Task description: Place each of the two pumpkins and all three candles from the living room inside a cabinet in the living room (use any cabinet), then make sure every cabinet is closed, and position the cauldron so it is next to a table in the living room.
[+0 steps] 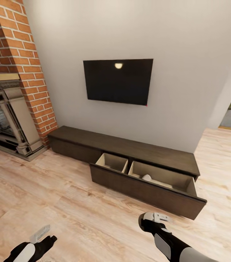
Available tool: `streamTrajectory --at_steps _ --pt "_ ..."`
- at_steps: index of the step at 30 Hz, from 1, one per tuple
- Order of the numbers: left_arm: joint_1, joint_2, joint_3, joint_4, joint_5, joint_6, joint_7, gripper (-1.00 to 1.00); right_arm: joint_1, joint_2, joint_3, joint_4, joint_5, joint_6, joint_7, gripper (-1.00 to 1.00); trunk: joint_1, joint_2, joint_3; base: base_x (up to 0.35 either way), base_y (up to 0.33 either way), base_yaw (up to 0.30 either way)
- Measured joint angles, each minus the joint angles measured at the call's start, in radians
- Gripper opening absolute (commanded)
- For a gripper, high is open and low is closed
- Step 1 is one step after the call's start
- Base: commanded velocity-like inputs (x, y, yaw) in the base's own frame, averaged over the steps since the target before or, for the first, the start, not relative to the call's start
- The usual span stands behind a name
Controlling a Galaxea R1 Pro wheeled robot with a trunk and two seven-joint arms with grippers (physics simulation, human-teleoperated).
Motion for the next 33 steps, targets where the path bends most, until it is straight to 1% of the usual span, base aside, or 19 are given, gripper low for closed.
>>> streamTrajectory --at_steps 5,14,20,28,33 --pt "0.000 0.001 0.000 0.000 0.000 0.000 0.000 1.00 0.000 0.000 0.000 0.000 -0.001 0.000 0.001 -1.00 -0.019 0.035 0.014 0.000 0.000 0.239" --pt "0.000 0.000 0.000 0.001 0.000 0.000 0.000 1.00 0.000 -0.001 -0.001 0.001 0.000 0.002 0.000 -1.00 -0.054 0.098 0.040 0.000 0.000 0.014" --pt "0.000 0.000 -0.001 0.000 0.000 0.000 -0.001 1.00 0.000 -0.002 -0.002 0.001 -0.001 0.002 0.001 -1.00 -0.054 0.098 0.040 0.012 0.000 0.000" --pt "0.000 0.001 -0.001 0.000 -0.002 0.000 -0.001 1.00 0.000 -0.002 -0.001 0.001 -0.002 0.002 0.001 -1.00 -0.054 0.098 0.040 0.253 0.000 0.000" --pt "0.000 0.001 -0.001 0.000 -0.002 0.000 -0.001 1.00 0.000 -0.002 -0.001 0.001 -0.001 0.002 0.001 -1.00 -0.054 0.098 0.040 0.061 0.000 0.000"
